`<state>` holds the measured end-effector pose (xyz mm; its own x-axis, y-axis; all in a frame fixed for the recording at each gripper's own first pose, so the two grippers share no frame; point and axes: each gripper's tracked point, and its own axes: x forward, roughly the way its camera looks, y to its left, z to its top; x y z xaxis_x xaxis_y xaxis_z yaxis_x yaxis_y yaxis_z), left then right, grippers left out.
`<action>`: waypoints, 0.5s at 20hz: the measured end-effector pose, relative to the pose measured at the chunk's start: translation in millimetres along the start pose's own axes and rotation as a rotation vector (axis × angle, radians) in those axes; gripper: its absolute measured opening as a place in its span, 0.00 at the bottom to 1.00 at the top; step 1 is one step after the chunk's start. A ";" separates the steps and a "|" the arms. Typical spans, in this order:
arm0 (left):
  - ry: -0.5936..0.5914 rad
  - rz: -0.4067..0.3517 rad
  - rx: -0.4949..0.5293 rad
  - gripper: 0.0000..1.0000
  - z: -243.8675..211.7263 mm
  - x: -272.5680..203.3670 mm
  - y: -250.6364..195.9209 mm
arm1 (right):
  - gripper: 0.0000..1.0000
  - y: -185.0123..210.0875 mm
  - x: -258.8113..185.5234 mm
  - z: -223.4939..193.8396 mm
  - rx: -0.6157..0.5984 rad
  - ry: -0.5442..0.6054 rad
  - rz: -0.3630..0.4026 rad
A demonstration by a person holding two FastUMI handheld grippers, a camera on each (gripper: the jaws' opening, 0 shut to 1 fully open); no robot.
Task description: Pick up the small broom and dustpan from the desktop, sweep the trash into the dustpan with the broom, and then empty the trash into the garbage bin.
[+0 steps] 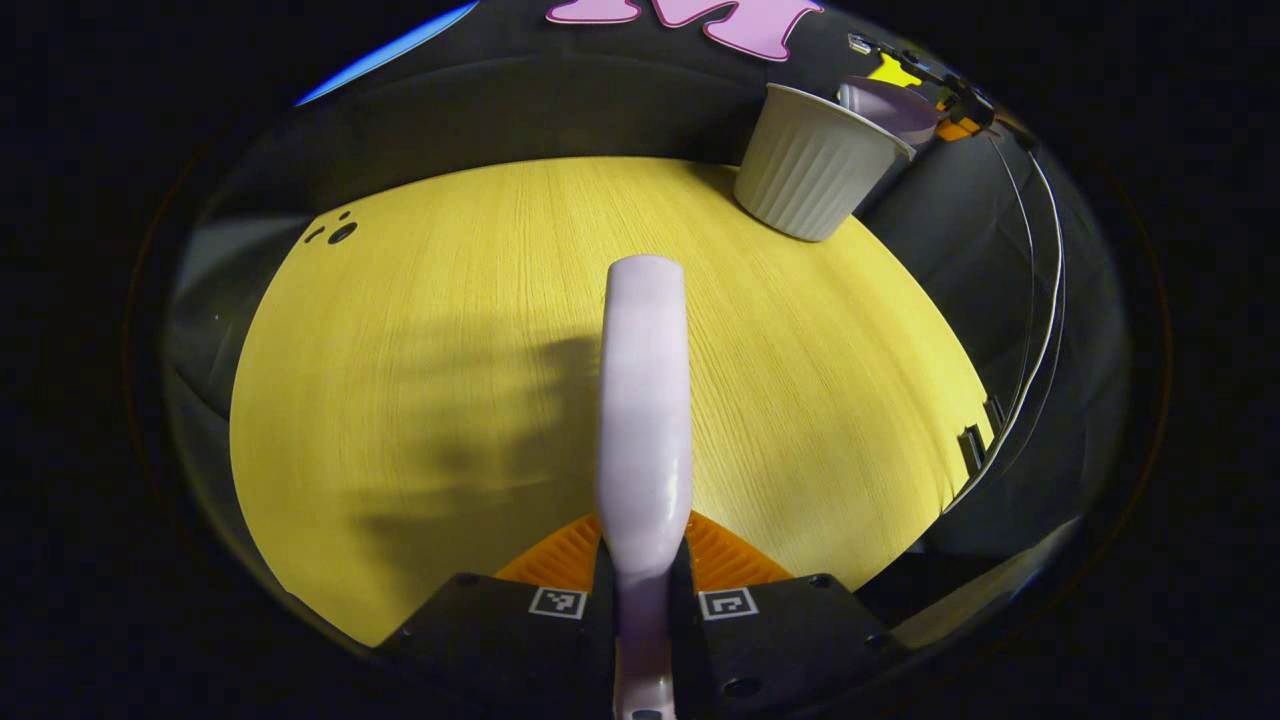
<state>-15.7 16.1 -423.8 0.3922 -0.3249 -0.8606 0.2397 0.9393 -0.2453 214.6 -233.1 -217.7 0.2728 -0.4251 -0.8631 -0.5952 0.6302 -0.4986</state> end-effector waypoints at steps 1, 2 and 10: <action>-0.002 0.005 0.003 0.27 0.2 -1.4 0.5 | 0.35 2.6 -0.8 -1.8 0.062 -0.016 0.028; -0.006 0.011 0.006 0.27 0.6 -2.6 0.2 | 0.36 3.3 1.3 -2.6 0.115 -0.032 0.051; -0.023 0.075 0.013 0.27 3.3 -12.2 5.9 | 0.36 53.7 -38.2 -10.9 0.557 -0.287 0.298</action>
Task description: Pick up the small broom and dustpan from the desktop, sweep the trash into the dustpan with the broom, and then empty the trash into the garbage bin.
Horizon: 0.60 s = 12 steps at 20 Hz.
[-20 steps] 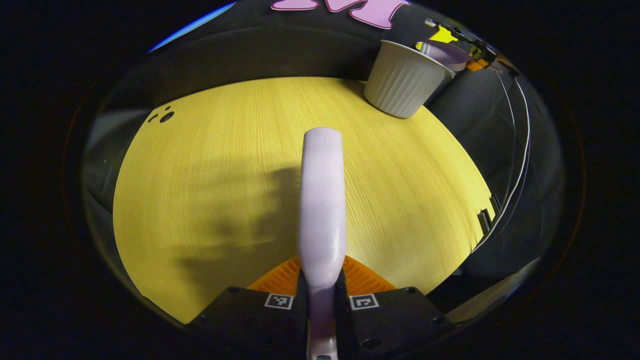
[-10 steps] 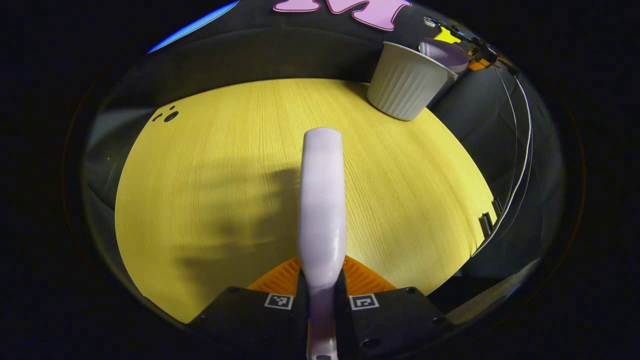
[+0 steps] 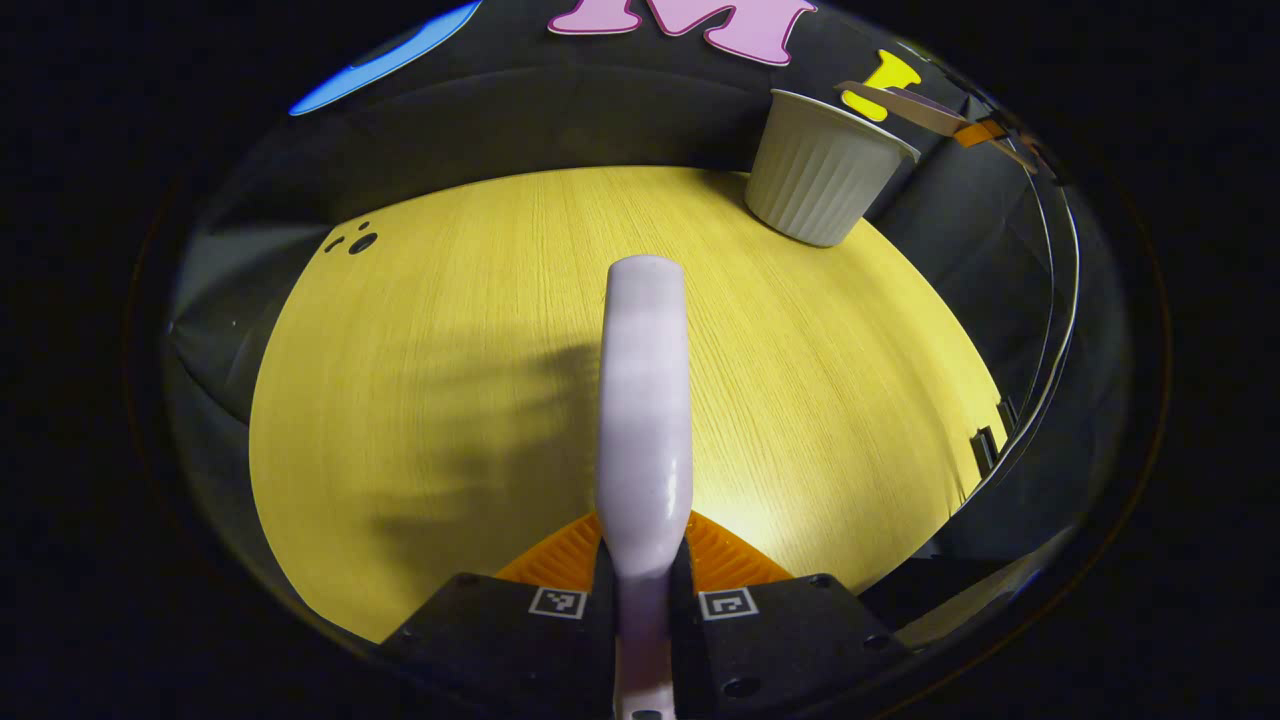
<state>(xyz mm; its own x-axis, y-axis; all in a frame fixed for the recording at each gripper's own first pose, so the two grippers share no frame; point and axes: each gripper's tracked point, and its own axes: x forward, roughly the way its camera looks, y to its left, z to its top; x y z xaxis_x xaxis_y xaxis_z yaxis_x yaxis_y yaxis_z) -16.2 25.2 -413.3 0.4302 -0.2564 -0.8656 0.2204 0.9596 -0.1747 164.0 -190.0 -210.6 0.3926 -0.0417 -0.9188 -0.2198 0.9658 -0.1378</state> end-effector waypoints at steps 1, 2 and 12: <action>-0.001 0.008 0.004 0.27 1.1 -1.4 3.7 | 0.36 11.6 -7.5 -8.1 0.019 -0.025 0.024; 0.000 0.017 0.009 0.27 1.5 -1.9 6.5 | 0.38 22.7 -13.8 -15.7 0.031 -0.042 0.046; 0.019 0.078 0.023 0.27 -4.3 -0.1 15.7 | 0.34 185.6 -28.4 -121.0 0.070 -0.085 0.328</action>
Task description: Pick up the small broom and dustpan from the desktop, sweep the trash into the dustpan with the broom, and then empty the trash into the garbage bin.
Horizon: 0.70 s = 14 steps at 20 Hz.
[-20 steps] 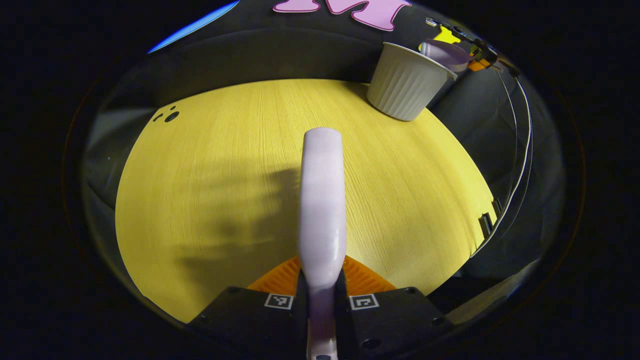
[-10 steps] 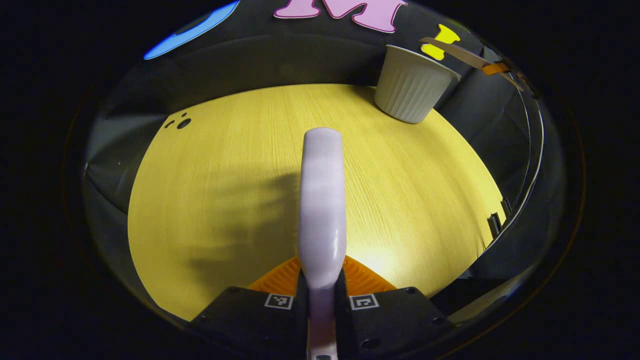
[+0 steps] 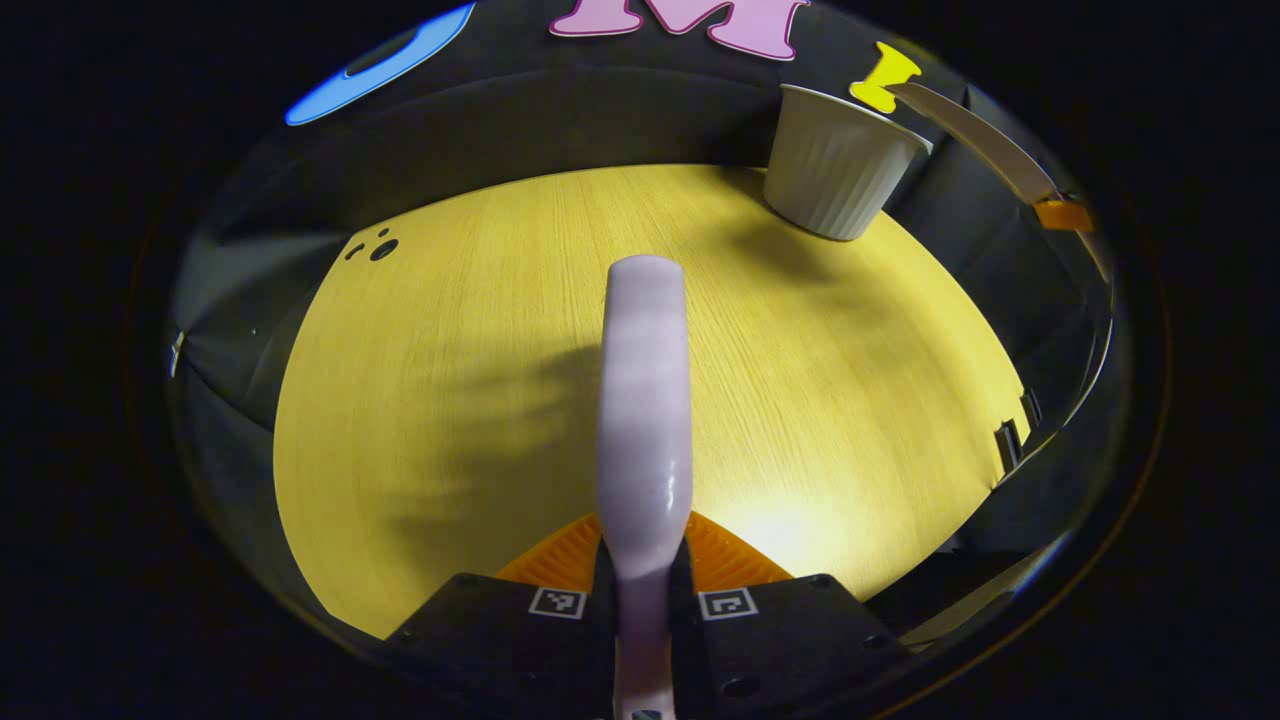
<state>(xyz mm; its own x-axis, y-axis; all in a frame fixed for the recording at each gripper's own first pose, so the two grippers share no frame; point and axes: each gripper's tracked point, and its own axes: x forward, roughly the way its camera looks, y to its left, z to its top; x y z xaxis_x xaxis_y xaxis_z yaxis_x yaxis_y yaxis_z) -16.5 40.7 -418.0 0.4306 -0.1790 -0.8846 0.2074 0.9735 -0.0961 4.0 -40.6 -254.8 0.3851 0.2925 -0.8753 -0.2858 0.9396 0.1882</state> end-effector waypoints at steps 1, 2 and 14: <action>0.002 0.005 0.003 0.27 -1.3 1.4 1.5 | 0.36 13.1 9.5 -14.3 -0.005 0.014 0.019; 0.004 0.009 0.004 0.27 -2.9 4.1 3.2 | 0.36 25.0 20.0 -31.2 -0.010 0.033 0.027; 0.051 0.073 0.080 0.27 -13.2 46.1 16.7 | 0.34 65.4 121.6 -145.5 -0.002 0.210 -0.003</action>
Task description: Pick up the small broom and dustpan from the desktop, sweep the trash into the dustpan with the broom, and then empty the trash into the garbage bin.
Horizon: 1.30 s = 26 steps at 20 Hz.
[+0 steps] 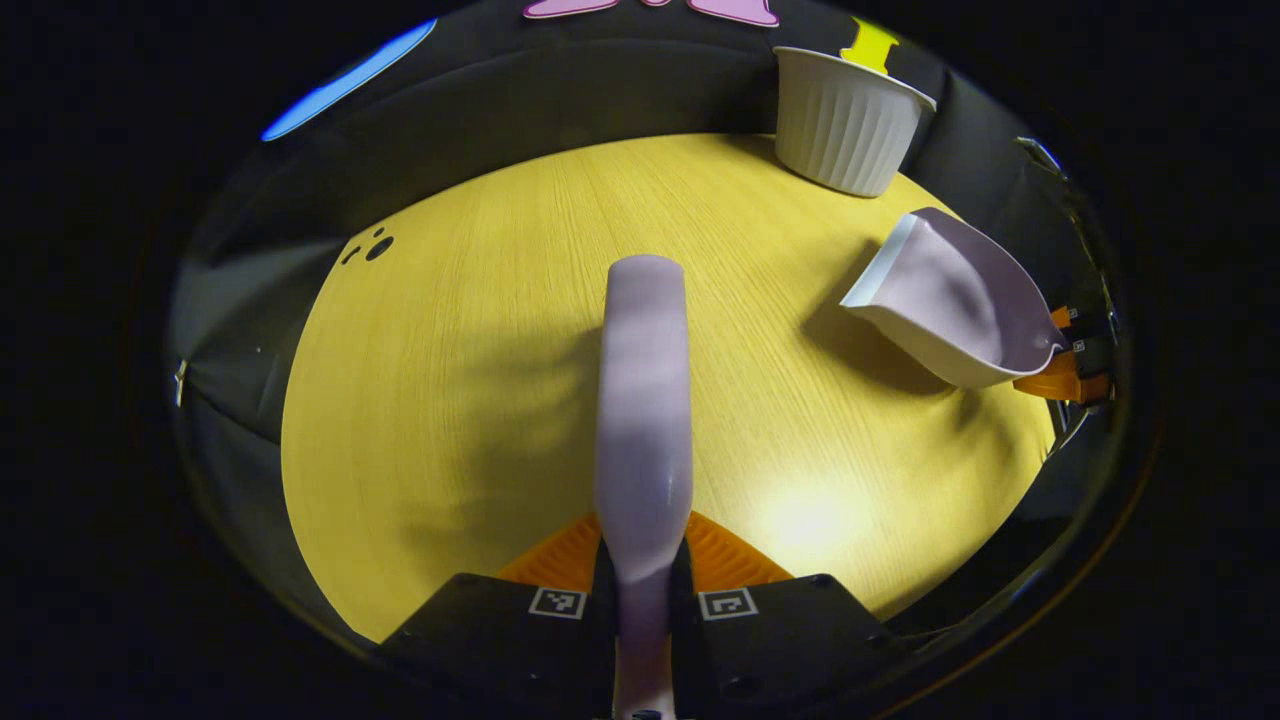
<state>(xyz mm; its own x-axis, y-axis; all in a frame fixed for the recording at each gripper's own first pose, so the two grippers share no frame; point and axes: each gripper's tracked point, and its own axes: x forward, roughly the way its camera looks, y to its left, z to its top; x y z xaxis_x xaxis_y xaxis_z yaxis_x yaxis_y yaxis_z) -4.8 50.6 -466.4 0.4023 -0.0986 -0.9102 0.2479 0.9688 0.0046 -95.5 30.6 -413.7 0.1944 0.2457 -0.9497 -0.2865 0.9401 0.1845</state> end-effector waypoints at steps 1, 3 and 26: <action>0.001 -0.001 0.003 0.25 -0.2 2.5 -0.5 | 0.34 -0.3 4.0 -0.6 0.014 0.005 0.005; 0.003 -0.020 0.005 0.27 0.0 5.2 -2.1 | 0.36 0.5 10.3 -1.3 0.040 0.020 0.015; -0.304 0.063 0.085 0.33 68.8 -113.5 -11.9 | 0.42 3.3 -126.0 73.4 0.017 -0.336 0.063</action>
<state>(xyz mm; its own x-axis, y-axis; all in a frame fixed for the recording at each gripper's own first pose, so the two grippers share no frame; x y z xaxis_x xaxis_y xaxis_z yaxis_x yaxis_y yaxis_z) 7.2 34.6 -334.6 0.6608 -0.1153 -0.7417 0.2818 0.9540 0.1028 -52.1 20.1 -274.9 0.4758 0.3652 -0.8001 -0.2928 0.9236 0.2474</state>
